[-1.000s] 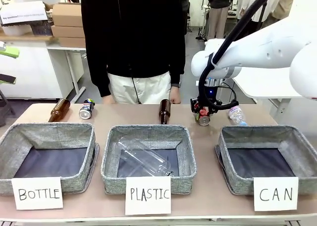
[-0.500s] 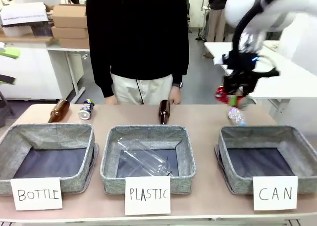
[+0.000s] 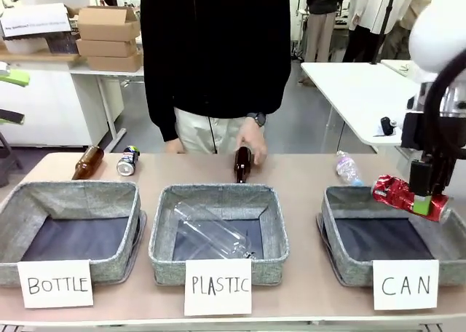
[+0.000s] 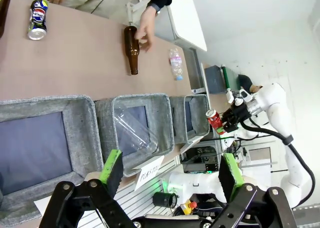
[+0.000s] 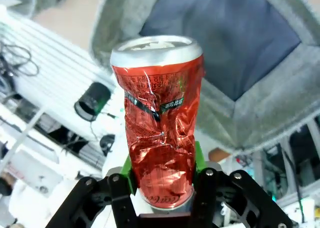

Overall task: Sort the can waste into the basket.
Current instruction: Pick up the can waste from the table and place it in the right Fabric basket.

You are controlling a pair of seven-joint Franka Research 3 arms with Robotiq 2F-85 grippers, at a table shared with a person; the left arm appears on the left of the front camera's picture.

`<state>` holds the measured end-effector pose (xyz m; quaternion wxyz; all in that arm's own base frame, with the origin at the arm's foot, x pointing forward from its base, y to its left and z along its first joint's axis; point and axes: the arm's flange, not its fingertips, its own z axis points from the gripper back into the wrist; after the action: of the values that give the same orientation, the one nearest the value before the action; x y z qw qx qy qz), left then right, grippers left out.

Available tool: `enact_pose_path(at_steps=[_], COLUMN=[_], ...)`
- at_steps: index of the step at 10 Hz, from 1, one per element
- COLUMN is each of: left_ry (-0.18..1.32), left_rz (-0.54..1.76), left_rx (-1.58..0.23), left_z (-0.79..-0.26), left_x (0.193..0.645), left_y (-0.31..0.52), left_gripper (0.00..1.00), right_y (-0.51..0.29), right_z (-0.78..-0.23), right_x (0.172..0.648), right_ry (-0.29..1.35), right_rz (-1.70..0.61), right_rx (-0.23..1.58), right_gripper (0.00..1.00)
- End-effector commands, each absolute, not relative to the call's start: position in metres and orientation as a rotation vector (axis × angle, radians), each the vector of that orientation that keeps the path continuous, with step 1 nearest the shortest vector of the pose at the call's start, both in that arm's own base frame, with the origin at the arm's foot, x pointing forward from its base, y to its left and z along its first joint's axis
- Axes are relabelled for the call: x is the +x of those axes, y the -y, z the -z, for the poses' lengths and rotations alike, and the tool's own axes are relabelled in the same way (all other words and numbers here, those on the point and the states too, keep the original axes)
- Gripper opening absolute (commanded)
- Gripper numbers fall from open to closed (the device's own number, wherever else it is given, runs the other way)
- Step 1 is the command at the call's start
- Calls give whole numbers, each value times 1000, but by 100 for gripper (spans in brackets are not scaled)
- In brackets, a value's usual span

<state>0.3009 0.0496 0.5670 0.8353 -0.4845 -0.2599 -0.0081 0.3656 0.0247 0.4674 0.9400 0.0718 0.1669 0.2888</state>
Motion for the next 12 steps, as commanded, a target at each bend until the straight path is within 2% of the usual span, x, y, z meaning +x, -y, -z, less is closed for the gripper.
enact_pose_path(at_steps=[1,5,6,7,12], left_ry=[570,570,570,570,570], left_rz=[35,35,35,35,35], left_rx=[-1047,-1047,-1047,-1047,-1047], left_z=[-566,-566,-566,-566,-566], left_x=[303,303,303,303,303], left_y=[-48,-48,-48,-48,-48], left_gripper=[100,100,100,100,100], right_y=[-23,-18,-17,-17,-16], right_z=[-460,-463,-462,-459,-461], right_x=[368,377,378,379,383], right_ry=[-253,-244,-243,-239,-197], right_rz=[-614,-583,-581,-571,-591], right_rx=[219,221,214,190,223], right_gripper=[5,5,59,100,100])
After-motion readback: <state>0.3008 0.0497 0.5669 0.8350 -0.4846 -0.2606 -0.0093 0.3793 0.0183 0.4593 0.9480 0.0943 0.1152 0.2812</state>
